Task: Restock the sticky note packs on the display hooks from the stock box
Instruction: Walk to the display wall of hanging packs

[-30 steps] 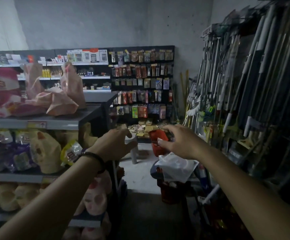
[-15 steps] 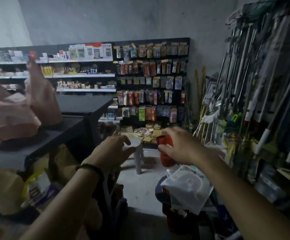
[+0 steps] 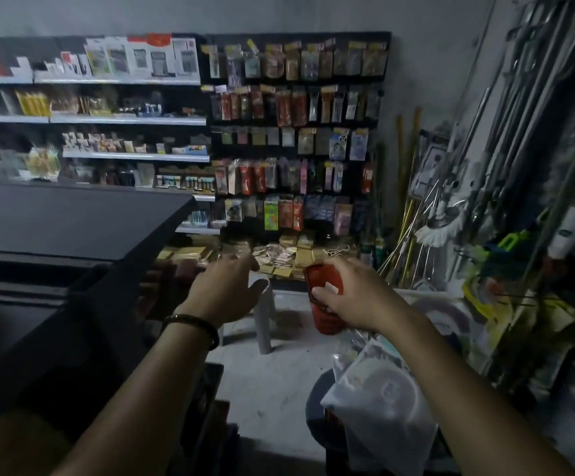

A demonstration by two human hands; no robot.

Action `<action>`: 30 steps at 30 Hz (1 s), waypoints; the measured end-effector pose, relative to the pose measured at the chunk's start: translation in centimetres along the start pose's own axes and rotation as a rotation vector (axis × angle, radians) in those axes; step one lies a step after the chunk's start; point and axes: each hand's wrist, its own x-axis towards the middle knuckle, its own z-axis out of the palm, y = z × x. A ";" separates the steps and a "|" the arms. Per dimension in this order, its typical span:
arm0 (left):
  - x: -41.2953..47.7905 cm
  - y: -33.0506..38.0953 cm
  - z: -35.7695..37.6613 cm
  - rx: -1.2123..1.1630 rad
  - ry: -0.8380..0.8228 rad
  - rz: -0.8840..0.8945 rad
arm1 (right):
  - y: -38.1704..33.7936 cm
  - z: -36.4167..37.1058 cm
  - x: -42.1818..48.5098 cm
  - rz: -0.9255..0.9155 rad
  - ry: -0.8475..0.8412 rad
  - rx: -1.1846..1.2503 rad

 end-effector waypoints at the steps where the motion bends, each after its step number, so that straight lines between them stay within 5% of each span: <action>1: 1.6 -0.3 0.9 0.004 -0.017 -0.004 | 0.7 0.5 1.8 0.006 -0.011 0.003; 17: 28.7 -5.4 10.6 0.013 -0.025 -0.153 | 9.2 5.1 35.2 -0.065 -0.148 0.008; 30: 40.0 -14.8 18.6 -0.053 -0.115 -0.304 | 9.9 14.9 49.7 -0.023 -0.261 0.044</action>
